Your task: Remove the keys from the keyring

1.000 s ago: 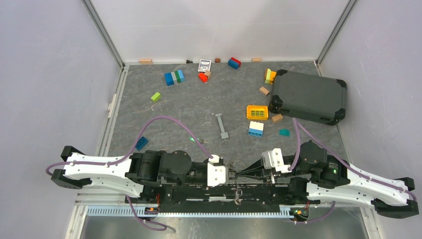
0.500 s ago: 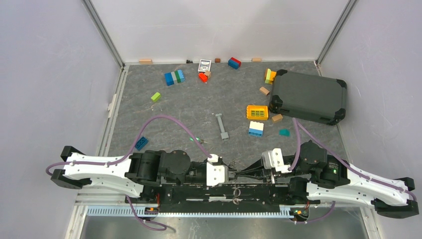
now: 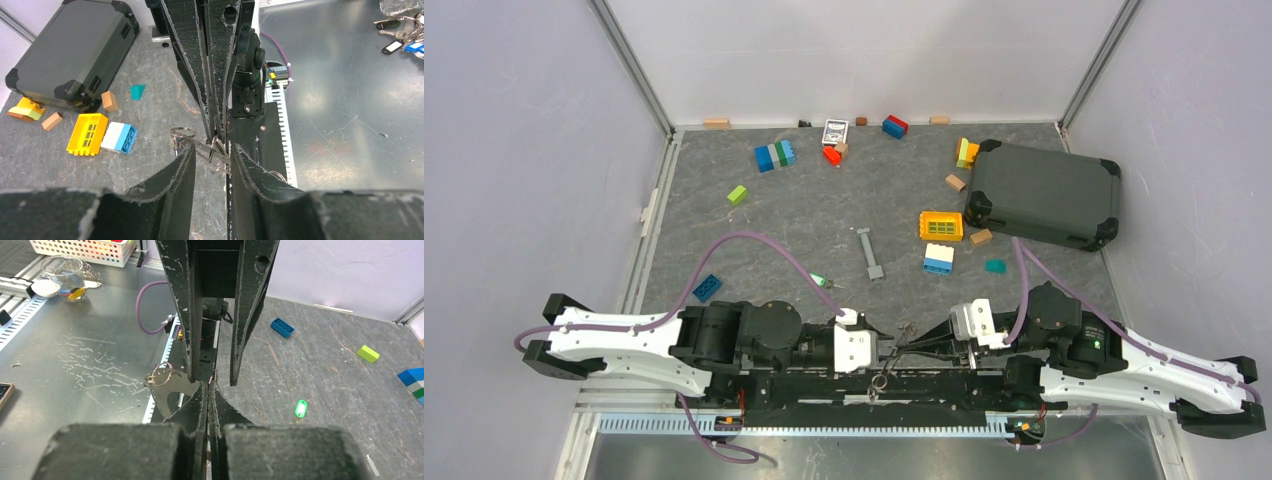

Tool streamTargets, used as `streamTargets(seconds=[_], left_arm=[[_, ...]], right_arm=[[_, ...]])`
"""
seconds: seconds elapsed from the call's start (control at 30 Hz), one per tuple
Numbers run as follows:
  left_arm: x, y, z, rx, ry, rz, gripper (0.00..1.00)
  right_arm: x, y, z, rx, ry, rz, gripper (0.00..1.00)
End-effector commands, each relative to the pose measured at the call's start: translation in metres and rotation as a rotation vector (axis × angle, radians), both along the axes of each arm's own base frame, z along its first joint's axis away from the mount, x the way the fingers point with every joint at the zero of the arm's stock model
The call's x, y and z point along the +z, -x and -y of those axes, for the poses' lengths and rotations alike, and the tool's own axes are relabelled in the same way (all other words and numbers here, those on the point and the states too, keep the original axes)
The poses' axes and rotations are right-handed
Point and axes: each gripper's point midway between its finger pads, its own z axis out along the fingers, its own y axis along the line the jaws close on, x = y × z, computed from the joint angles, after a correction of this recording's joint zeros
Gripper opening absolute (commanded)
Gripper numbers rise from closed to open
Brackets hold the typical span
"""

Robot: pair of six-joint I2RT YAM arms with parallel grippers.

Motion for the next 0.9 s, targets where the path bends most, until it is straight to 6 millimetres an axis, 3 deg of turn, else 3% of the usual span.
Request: streamTargets(seconds=[0.0,0.33,0.7,0.77,0.87], left_arm=[[0.023,-0.004,-0.005,0.007,0.051,0.035,0.38],[0.022,-0.003,-0.003,0.0,0.046,0.036,0.24],[0.019,-0.002,0.004,-0.006,0.024,0.039,0.23],[0.018,-0.001,0.005,-0.009,0.02,0.04,0.18],[0.018,-0.001,0.005,-0.01,0.02,0.045,0.03]], right_arm=[[0.035,-0.001,0.004,-0.007,-0.098,0.036,0.0],[0.035,0.001,0.004,0.0,-0.1,0.035,0.0],[0.034,0.002,0.004,0.009,-0.1,0.033,0.0],[0.034,0.002,0.004,0.008,-0.099,0.033,0.0],[0.033,0.002,0.004,0.008,-0.098,0.034,0.0]])
